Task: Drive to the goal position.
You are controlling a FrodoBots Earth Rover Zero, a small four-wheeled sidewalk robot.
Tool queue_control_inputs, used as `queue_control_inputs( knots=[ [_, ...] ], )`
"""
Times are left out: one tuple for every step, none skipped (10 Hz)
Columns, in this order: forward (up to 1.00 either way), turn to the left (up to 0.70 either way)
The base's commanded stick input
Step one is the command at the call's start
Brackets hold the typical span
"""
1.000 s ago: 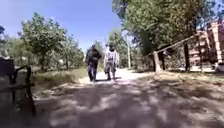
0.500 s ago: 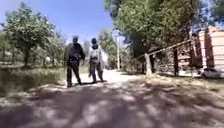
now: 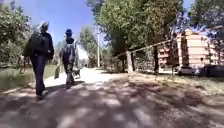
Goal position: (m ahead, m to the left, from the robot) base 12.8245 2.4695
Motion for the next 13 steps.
queue_control_inputs(
  knots=[
    [0.85,0.0],
    [0.85,0.0],
    [0.85,0.0],
    [0.85,0.0],
    [0.85,0.08],
    [0.85,0.34],
    [0.85,0.34],
    [0.85,0.34],
    [0.85,0.34],
    [0.85,0.34],
    [0.85,0.34],
    [0.85,0.34],
    [0.85,0.34]
  ],
)
